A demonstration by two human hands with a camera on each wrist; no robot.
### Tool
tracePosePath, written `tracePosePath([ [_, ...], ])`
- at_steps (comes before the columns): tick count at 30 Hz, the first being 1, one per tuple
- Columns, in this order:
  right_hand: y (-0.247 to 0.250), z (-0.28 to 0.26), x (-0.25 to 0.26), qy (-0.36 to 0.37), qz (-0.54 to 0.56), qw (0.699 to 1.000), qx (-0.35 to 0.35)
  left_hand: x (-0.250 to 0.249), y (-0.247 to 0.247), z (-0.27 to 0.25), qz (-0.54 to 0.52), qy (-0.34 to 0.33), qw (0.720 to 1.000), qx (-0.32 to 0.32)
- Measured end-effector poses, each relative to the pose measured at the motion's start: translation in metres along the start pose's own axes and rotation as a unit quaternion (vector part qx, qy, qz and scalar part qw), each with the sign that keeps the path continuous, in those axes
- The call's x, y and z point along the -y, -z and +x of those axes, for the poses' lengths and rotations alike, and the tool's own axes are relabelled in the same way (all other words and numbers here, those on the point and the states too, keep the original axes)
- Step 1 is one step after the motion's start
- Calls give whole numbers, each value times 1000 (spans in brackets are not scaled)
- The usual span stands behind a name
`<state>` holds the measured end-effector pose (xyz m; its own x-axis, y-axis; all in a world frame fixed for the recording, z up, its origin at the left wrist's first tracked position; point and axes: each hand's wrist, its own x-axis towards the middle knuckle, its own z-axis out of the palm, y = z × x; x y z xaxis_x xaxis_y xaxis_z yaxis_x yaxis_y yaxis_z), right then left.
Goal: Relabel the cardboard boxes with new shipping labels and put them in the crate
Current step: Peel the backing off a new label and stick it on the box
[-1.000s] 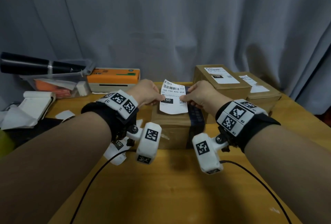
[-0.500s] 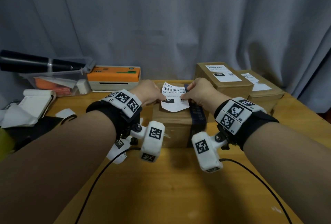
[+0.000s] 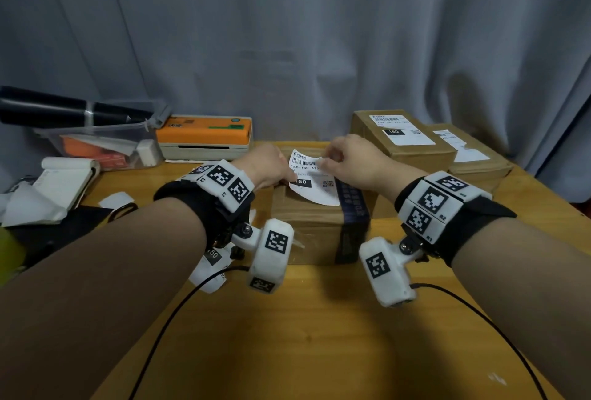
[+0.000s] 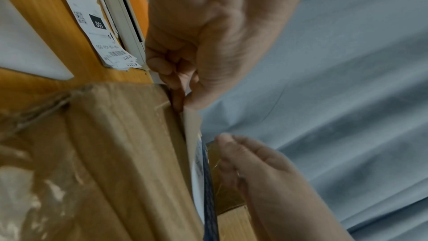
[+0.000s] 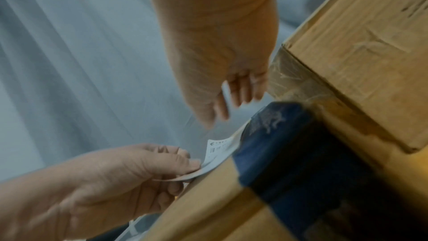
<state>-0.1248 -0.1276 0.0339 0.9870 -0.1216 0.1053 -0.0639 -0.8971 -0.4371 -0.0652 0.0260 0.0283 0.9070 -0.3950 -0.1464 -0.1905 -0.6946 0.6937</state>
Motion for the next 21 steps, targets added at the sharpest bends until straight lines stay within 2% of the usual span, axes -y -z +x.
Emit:
tracePosePath([
  [2,0,-12,3,66,53,989,120,0,0,0,5,-2,1000,-5],
  [4,-9,-19,0,93,-17,968,234,0,0,0,12,-2,1000,-11],
  [5,-11,-21,-6,96,-61,961,253,0,-1,0,12,-1,1000,-11],
  [10,2,-25,-29,56,-130,961,238,0,-3,2,3,-7,1000,-13],
  [12,-1,-28,-25,60,-144,959,239,1,-3,2,0,-9,1000,-10],
  [16,-17,-28,-11,100,-107,958,245,4,-1,0,-7,-7,1000,-3],
  [21,-5,-29,-31,67,-70,971,218,8,-1,-1,-29,-12,999,-3],
])
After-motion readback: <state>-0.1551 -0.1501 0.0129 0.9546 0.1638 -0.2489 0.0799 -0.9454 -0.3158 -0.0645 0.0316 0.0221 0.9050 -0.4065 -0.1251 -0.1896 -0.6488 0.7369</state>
